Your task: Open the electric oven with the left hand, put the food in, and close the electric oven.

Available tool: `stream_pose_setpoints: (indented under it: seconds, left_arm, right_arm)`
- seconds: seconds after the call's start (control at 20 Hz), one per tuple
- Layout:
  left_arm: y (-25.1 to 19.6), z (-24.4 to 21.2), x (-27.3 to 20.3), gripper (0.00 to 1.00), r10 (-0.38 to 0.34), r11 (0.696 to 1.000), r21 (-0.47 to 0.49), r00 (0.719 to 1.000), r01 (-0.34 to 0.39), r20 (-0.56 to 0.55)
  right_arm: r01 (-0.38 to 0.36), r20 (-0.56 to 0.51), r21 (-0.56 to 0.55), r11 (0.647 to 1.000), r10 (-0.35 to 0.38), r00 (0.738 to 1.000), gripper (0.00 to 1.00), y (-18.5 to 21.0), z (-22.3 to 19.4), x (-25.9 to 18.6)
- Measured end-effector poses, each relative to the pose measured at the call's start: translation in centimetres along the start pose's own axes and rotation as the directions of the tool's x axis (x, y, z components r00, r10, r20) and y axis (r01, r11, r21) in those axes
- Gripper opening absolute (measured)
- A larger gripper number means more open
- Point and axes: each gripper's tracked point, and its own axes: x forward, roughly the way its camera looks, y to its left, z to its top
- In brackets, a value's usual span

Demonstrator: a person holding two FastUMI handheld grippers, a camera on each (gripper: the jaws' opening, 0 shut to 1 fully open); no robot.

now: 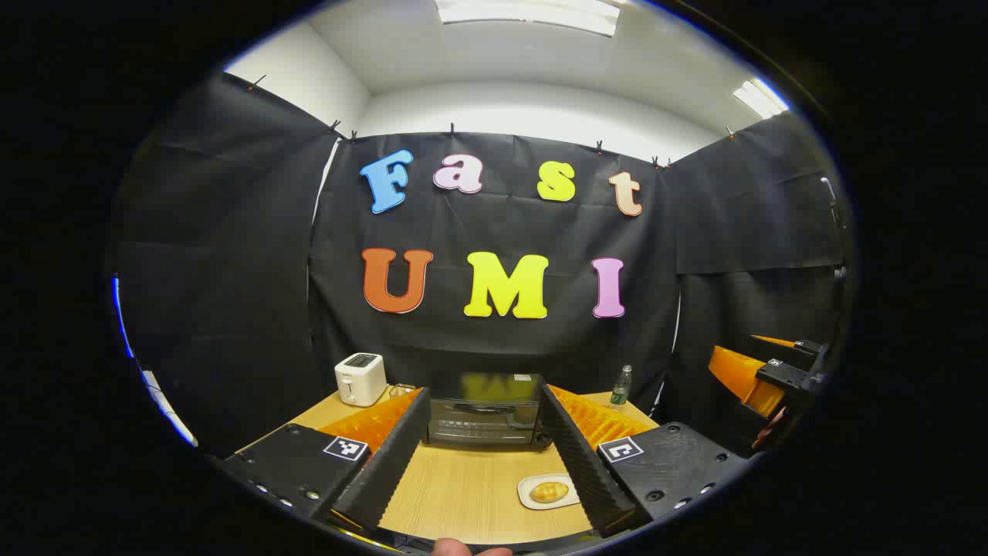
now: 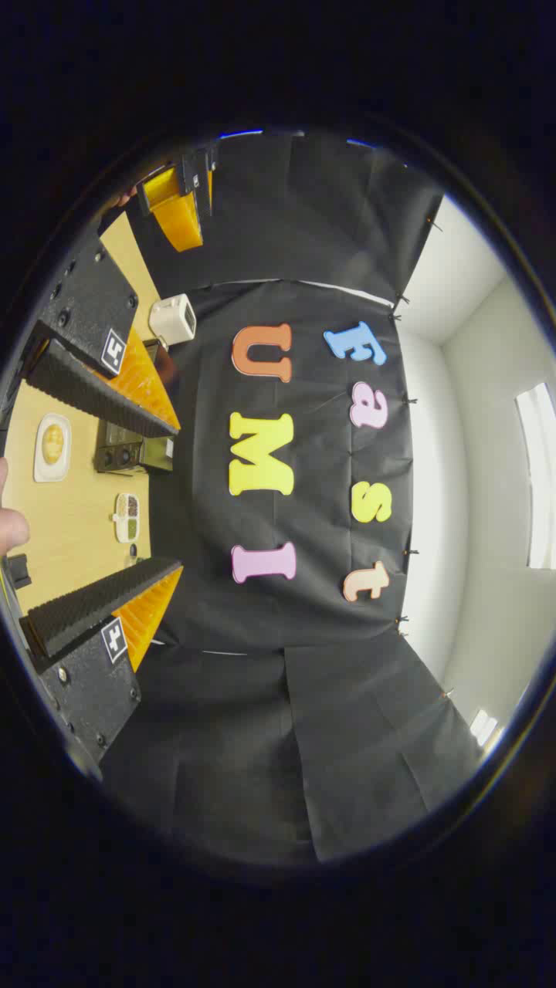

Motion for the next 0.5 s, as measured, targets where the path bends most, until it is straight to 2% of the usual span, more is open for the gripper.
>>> stream_pose_setpoints:
  seconds: [0.5]
  left_arm:
    - [0.24,-0.77,0.35,0.93,0.012,1.000,0.001,0.999,-0.012,-0.038]
  right_arm:
    - [-0.001,-0.011,0.009,1.000,0.002,1.000,0.98,-0.25,-0.56,0.94]
